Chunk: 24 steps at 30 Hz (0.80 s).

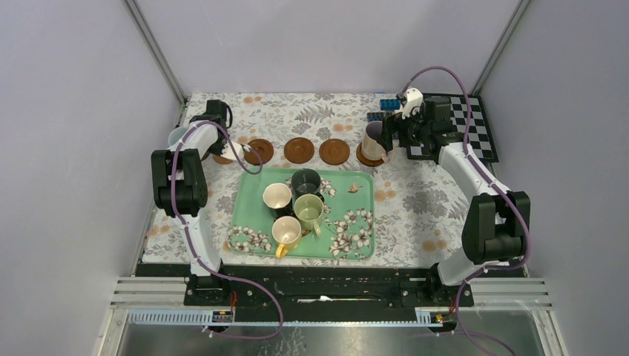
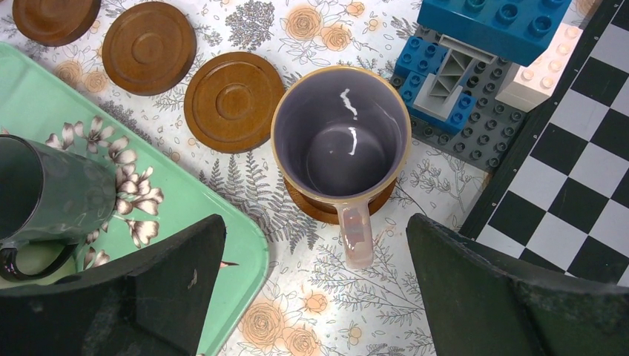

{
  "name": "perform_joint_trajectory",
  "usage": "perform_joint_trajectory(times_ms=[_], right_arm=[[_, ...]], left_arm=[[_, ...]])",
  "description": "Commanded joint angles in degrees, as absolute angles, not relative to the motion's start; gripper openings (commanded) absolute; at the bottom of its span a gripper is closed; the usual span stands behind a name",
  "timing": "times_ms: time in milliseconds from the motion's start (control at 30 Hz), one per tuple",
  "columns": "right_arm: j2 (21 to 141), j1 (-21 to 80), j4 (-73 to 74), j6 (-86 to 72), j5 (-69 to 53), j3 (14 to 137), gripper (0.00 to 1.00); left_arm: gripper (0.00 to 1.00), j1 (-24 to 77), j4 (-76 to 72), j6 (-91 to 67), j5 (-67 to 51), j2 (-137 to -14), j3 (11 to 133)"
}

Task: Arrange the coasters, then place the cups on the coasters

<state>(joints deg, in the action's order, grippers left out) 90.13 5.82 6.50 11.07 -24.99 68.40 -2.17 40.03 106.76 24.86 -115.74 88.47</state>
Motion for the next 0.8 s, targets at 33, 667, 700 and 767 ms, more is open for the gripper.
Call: perform_joint_trajectory(times_ms=[33, 667, 700, 767], right_arm=[[90.69, 5.63, 4.26, 10.46, -25.64, 69.81, 1.00], [92.83, 5.63, 4.94, 9.52, -25.72, 71.96, 1.00], [92.91, 5.63, 5.00, 9.50, -25.67, 71.94, 1.00], [92.93, 5.63, 4.93, 9.42, -25.74, 71.98, 1.00]], left_arm=[[0.02, -2.29, 38.57, 109.83, 25.60, -114.31, 89.33], [0.06, -2.08, 40.08, 115.11, 23.04, -112.27, 86.06], [0.06, -1.97, 40.08, 115.26, 22.96, -112.12, 85.85], [0.06, -1.81, 40.10, 115.58, 22.67, -111.98, 85.72]])
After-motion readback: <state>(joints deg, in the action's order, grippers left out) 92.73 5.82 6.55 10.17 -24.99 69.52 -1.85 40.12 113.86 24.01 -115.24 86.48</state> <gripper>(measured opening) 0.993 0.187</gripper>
